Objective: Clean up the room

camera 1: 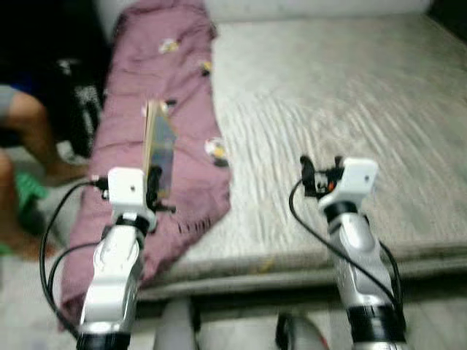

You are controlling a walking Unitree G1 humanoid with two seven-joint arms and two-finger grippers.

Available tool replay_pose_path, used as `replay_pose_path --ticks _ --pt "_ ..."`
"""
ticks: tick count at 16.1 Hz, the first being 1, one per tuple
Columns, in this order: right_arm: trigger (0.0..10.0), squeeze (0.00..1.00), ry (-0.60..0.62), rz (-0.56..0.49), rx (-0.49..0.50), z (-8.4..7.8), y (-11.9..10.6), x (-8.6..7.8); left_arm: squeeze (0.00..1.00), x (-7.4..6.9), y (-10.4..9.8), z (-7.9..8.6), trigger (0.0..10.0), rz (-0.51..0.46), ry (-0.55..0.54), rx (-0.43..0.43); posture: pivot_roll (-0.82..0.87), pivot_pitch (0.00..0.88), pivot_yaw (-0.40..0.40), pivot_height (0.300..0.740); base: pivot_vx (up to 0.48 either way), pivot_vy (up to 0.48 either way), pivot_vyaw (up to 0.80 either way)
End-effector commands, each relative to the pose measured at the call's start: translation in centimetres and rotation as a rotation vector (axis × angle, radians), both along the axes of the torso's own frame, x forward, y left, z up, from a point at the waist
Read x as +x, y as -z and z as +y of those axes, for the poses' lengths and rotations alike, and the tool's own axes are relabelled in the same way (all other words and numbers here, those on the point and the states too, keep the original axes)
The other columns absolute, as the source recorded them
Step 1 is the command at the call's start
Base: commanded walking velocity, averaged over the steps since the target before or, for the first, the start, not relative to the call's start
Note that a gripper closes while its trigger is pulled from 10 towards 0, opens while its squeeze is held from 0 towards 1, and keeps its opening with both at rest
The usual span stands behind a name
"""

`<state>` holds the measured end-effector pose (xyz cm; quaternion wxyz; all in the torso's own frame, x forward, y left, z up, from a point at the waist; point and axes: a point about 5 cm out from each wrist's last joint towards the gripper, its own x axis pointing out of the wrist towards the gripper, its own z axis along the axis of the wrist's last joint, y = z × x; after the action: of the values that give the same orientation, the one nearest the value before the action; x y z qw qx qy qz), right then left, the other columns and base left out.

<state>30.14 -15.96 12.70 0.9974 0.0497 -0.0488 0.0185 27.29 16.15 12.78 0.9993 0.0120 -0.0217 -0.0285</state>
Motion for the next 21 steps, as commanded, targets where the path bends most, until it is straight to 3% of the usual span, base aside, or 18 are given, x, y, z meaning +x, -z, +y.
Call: replay_pose_path --ticks 1,8,21 --pt "10.0 0.0 0.004 -0.011 -0.003 -0.14 -0.32 -0.14 0.0 0.05 -0.67 0.17 10.0 -0.033 0.0 -0.004 0.01 0.0 0.03 0.731 0.0 0.0 0.0" --pt "10.0 0.0 0.017 0.0 -0.013 -0.28 0.04 -0.48 0.0 -0.03 -0.4 0.22 10.0 -0.034 -0.03 -0.009 0.01 0.0 0.031 0.74 0.0 0.0 0.0" --pt "10.0 0.0 0.022 0.029 -0.019 -0.32 0.3 -0.3 0.0 0.13 -0.56 -0.16 10.0 -0.042 0.011 0.004 0.0 0.0 0.021 0.74 0.0 0.0 0.0"
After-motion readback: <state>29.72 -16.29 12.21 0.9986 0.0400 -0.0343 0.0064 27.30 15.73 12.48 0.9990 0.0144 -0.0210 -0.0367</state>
